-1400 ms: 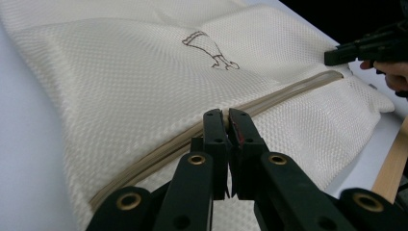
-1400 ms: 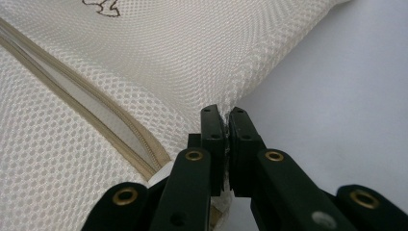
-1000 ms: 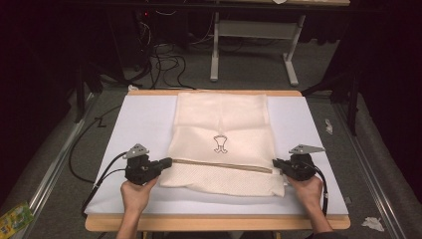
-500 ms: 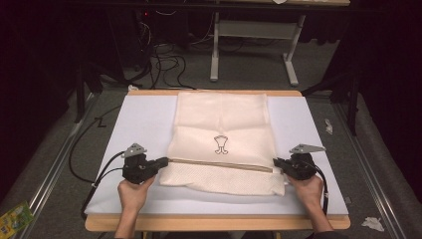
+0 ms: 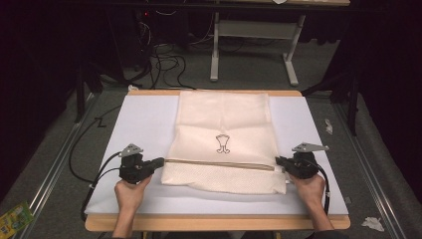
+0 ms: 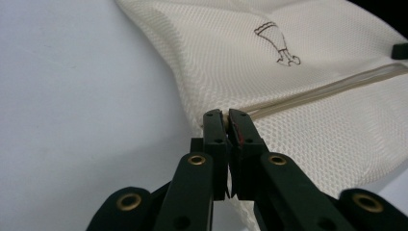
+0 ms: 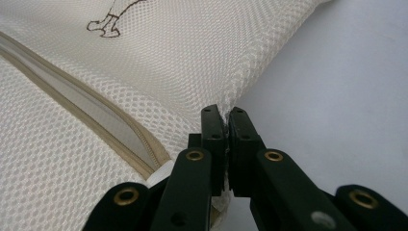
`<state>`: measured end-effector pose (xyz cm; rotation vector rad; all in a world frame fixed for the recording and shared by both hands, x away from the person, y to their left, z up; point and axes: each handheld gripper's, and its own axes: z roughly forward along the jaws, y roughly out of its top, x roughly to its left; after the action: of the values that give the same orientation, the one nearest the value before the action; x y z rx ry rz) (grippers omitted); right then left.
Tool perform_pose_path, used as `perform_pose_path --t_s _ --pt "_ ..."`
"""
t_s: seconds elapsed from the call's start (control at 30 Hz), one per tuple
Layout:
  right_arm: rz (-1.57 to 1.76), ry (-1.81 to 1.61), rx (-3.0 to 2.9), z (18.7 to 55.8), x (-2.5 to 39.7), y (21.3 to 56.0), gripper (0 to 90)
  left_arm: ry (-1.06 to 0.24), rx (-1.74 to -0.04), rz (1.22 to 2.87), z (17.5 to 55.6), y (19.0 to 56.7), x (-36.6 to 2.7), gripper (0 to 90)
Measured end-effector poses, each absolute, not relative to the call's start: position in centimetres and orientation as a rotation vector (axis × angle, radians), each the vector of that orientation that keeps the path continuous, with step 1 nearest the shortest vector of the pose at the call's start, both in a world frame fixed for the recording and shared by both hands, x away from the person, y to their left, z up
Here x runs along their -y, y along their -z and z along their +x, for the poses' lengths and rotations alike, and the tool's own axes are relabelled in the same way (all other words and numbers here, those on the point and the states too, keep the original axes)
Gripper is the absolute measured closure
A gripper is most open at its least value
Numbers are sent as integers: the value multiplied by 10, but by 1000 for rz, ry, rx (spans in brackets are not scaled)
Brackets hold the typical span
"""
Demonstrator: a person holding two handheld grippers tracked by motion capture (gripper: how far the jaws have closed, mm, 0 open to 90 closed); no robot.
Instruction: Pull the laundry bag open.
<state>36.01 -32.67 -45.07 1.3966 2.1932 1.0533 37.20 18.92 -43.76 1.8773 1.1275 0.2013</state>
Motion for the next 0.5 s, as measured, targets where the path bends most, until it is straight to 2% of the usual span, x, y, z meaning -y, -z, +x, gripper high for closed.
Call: perform_pose_path --t_s 0.5 --pt "1458 -1066 -2152 364 339 449 882 -209 -1097 1888 374 439 -176 868"
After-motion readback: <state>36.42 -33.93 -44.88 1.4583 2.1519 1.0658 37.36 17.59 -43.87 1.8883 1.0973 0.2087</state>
